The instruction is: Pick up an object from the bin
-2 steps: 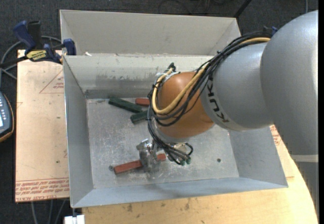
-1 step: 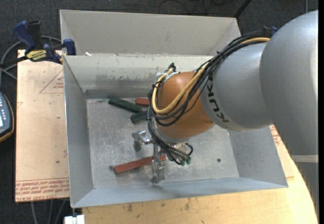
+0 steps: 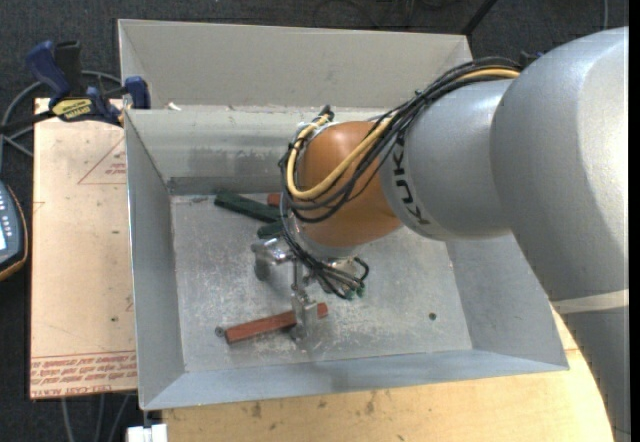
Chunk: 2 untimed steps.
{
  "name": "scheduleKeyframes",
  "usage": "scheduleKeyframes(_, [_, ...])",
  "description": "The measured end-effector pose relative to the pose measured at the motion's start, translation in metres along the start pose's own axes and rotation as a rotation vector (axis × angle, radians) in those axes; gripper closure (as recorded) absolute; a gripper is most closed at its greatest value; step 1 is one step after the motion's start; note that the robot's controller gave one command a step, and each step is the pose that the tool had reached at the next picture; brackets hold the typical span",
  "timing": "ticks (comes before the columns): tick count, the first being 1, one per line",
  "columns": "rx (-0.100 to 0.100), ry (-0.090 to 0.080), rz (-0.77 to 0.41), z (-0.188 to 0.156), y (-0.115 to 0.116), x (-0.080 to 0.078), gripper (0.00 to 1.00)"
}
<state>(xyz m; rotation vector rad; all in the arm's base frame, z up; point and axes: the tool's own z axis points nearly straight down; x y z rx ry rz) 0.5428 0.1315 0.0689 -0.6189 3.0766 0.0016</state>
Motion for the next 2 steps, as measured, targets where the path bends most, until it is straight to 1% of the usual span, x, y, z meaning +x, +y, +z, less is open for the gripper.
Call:
scheduleKeyframes(1, [-0.001,0.001,0.001,-0.002,0.0,0.001,1.0])
scheduleKeyframes(2, [0.001,-0.008,0.054,-0.178,0.018,-0.005,1.0])
